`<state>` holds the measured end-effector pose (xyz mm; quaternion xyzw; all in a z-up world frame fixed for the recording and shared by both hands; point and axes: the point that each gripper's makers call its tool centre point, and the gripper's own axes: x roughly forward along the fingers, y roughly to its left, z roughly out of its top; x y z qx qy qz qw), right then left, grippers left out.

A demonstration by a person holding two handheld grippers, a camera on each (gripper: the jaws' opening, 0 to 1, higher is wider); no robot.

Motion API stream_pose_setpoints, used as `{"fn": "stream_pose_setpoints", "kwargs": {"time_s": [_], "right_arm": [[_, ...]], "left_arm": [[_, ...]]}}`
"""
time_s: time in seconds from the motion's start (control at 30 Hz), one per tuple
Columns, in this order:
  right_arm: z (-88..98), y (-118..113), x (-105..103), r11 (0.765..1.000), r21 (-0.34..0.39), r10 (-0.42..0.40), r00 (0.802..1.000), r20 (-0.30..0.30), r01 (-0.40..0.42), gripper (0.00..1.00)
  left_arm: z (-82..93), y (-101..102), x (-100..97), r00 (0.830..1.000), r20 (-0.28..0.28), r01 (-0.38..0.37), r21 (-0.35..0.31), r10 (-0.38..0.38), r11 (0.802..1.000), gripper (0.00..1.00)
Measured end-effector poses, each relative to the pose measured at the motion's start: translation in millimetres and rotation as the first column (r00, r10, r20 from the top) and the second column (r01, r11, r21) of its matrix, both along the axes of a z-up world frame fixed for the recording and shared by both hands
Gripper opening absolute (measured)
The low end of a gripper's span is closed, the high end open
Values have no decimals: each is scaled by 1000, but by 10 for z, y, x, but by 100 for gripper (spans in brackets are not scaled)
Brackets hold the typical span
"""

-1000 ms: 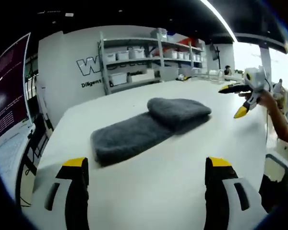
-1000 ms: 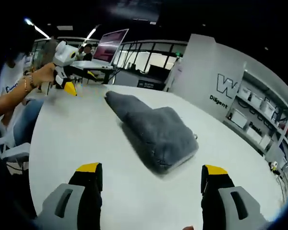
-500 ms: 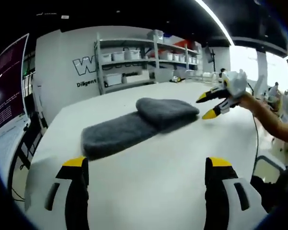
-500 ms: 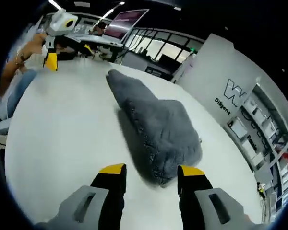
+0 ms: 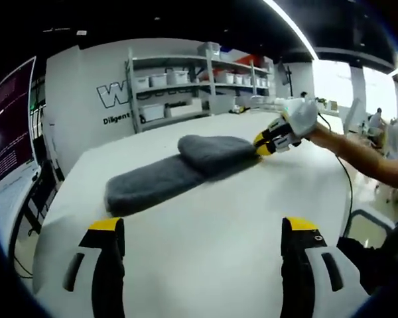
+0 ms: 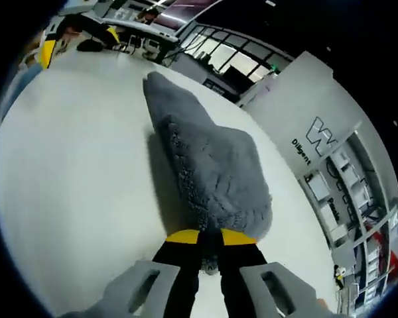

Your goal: Open the folded towel by lifting each exposed corner and separating the folded layers until the towel lies flat within the target outline without major curled edges

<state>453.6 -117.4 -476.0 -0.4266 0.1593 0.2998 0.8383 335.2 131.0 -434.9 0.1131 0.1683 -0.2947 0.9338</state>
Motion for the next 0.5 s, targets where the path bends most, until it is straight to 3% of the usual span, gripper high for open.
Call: {"fn": "stream_pose_setpoints", "kwargs": {"time_s": [0.2, 0.37, 0.5], "right_arm": [[31, -3, 6, 1000, 4, 17, 1000, -8, -17, 1], [81, -9, 32, 999, -36, 30, 1000, 10, -30, 1], [148, 2, 50, 1000, 0, 30, 1000, -7, -30, 1]], "left_arm": [[-28, -64, -30, 1000, -14, 28, -17, -28, 999, 96], [-62, 8, -2, 1000, -17, 8, -7, -8, 1000, 96], [-63, 31, -19, 1000, -17, 6, -16, -7, 1000, 95]]}}
